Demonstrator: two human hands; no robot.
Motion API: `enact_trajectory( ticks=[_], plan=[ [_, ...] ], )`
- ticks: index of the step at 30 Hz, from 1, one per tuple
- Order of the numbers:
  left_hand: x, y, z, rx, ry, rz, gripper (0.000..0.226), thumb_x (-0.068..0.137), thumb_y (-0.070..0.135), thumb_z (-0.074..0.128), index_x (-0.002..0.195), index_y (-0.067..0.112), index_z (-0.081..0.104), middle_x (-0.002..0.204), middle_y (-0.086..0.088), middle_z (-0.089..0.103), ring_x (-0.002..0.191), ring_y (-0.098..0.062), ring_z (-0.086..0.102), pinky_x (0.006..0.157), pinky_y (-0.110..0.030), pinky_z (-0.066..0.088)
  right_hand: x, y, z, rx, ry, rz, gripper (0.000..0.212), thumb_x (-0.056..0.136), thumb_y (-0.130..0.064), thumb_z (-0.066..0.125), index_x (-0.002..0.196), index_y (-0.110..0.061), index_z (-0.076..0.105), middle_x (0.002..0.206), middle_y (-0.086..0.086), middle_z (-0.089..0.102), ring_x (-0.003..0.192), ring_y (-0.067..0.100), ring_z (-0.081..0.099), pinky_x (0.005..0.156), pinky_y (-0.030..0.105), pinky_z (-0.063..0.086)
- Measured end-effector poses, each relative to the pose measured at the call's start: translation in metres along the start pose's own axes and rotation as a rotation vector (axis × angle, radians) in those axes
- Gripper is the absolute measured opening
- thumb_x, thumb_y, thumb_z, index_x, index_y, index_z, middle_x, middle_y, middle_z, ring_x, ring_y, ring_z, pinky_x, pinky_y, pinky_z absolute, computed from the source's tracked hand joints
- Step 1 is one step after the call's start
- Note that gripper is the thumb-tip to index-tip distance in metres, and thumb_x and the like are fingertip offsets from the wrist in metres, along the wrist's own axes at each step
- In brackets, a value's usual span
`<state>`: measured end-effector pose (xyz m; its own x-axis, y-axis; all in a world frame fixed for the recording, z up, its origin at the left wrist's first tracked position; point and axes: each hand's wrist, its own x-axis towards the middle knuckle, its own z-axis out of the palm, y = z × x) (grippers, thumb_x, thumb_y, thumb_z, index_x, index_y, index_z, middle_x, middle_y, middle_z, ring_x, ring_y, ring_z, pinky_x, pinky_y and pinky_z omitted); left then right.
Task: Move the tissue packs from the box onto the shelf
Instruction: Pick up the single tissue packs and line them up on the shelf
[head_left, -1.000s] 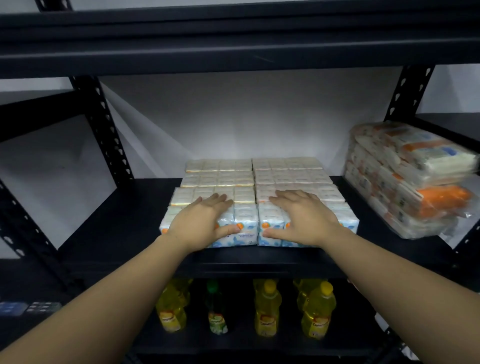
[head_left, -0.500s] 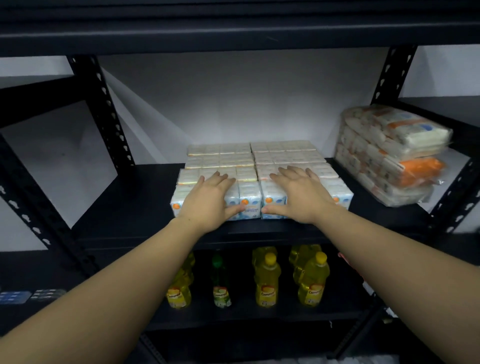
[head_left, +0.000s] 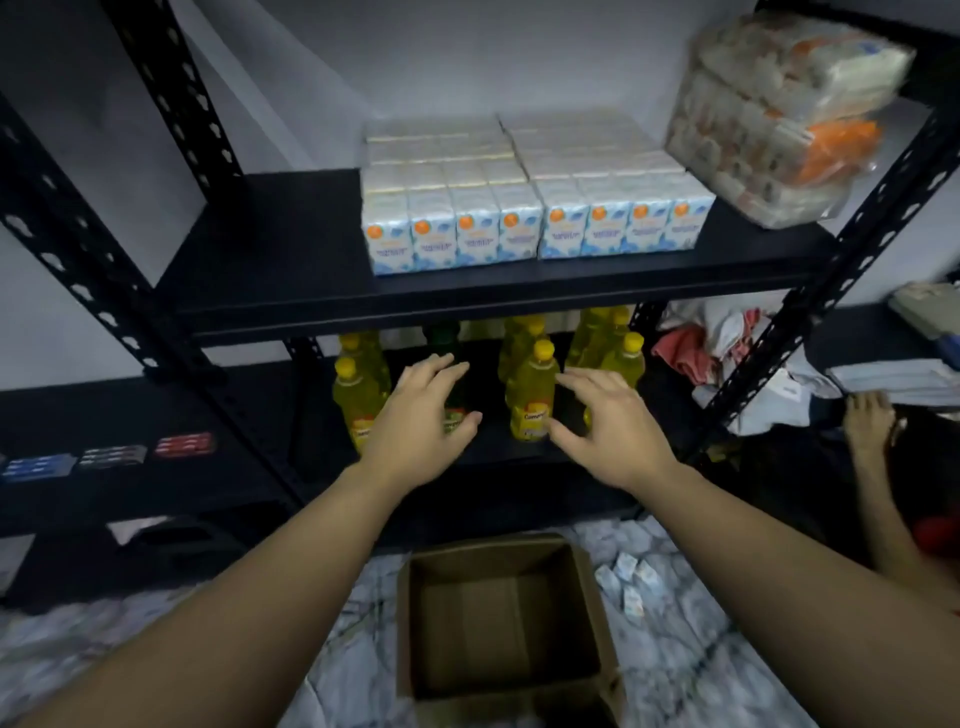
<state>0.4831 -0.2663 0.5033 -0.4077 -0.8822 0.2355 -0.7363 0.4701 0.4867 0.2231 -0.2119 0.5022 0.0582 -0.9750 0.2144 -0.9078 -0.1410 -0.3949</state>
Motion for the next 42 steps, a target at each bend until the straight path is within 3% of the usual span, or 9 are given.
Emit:
enact_trajectory(
  ticks=[5, 16, 18, 20, 26, 32, 35, 42],
  plan=[
    [-0.04, -0.026, 0.049, 0.001, -0.161, -0.104, 0.066, 0.098, 0.048, 0.059, 0.155, 0.022, 0.038, 0.158, 0.002, 0.037, 0.148, -0.017, 0.025, 0.117, -0.031, 0.028, -0.041, 0.031, 0.048, 0.035, -0.144, 0.114, 0.066, 0.094, -0.053, 0.064, 0.149, -0.021, 0.049, 0.15, 0.0, 0.052, 0.14, 0.021, 0.042, 0.113, 0.044, 0.04],
    [-0.062, 0.006, 0.213, -0.148, -0.484, -0.191, 0.065, 0.097, 0.045, 0.06, 0.155, 0.024, 0.037, 0.152, 0.005, 0.041, 0.14, -0.015, 0.036, 0.113, -0.026, 0.033, -0.134, 0.15, 0.124, 0.18, -0.248, 0.528, 0.06, 0.093, -0.042, 0.071, 0.144, -0.015, 0.056, 0.142, 0.003, 0.058, 0.133, 0.022, 0.049, 0.107, 0.03, 0.039],
    [-0.058, 0.021, 0.25, -0.16, -0.534, -0.211, 0.064, 0.097, 0.043, 0.061, 0.154, 0.025, 0.038, 0.151, 0.004, 0.042, 0.138, -0.017, 0.039, 0.112, -0.03, 0.037, -0.149, 0.184, 0.133, 0.2, -0.27, 0.586, 0.058, 0.092, -0.046, 0.069, 0.141, -0.015, 0.058, 0.137, 0.004, 0.061, 0.129, 0.025, 0.053, 0.105, 0.032, 0.042],
    [-0.056, 0.035, 0.29, -0.165, -0.561, -0.246, 0.064, 0.095, 0.047, 0.061, 0.152, 0.03, 0.039, 0.151, 0.006, 0.043, 0.136, -0.016, 0.043, 0.111, -0.033, 0.041, -0.163, 0.22, 0.141, 0.223, -0.29, 0.609, 0.057, 0.092, -0.054, 0.062, 0.135, -0.018, 0.061, 0.129, 0.003, 0.064, 0.123, 0.028, 0.057, 0.1, 0.036, 0.048],
    [-0.047, 0.081, 0.418, -0.184, -0.616, -0.345, 0.062, 0.091, 0.043, 0.068, 0.147, 0.024, 0.05, 0.139, 0.001, 0.055, 0.124, -0.02, 0.056, 0.096, -0.025, 0.044, -0.198, 0.335, 0.169, 0.227, -0.311, 0.693, 0.059, 0.093, -0.04, 0.071, 0.143, -0.011, 0.056, 0.141, 0.01, 0.06, 0.132, 0.03, 0.053, 0.108, 0.037, 0.041],
    [-0.039, 0.1, 0.547, -0.227, -0.614, -0.457, 0.059, 0.088, 0.03, 0.073, 0.143, 0.019, 0.054, 0.135, -0.007, 0.06, 0.122, -0.026, 0.058, 0.096, -0.028, 0.044, -0.232, 0.444, 0.225, 0.251, -0.427, 0.727, 0.067, 0.093, -0.05, 0.067, 0.149, -0.016, 0.05, 0.148, 0.006, 0.054, 0.138, 0.026, 0.046, 0.11, 0.038, 0.04],
    [-0.044, 0.09, 0.61, -0.202, -0.641, -0.497, 0.058, 0.086, 0.034, 0.073, 0.139, 0.014, 0.058, 0.135, -0.008, 0.062, 0.126, -0.028, 0.056, 0.104, -0.029, 0.041, -0.245, 0.486, 0.261, 0.249, -0.458, 0.735, 0.068, 0.093, -0.053, 0.066, 0.15, -0.018, 0.049, 0.149, 0.005, 0.054, 0.139, 0.025, 0.047, 0.11, 0.038, 0.04],
    [-0.049, 0.033, 0.754, -0.135, -0.718, -0.542, 0.067, 0.092, 0.037, 0.07, 0.15, 0.015, 0.045, 0.152, -0.013, 0.044, 0.14, -0.03, 0.041, 0.113, -0.032, 0.032, -0.262, 0.561, 0.381, 0.285, -0.483, 0.779, 0.068, 0.09, -0.053, 0.07, 0.146, -0.018, 0.053, 0.144, 0.008, 0.057, 0.134, 0.027, 0.051, 0.107, 0.036, 0.041]
  ],
)
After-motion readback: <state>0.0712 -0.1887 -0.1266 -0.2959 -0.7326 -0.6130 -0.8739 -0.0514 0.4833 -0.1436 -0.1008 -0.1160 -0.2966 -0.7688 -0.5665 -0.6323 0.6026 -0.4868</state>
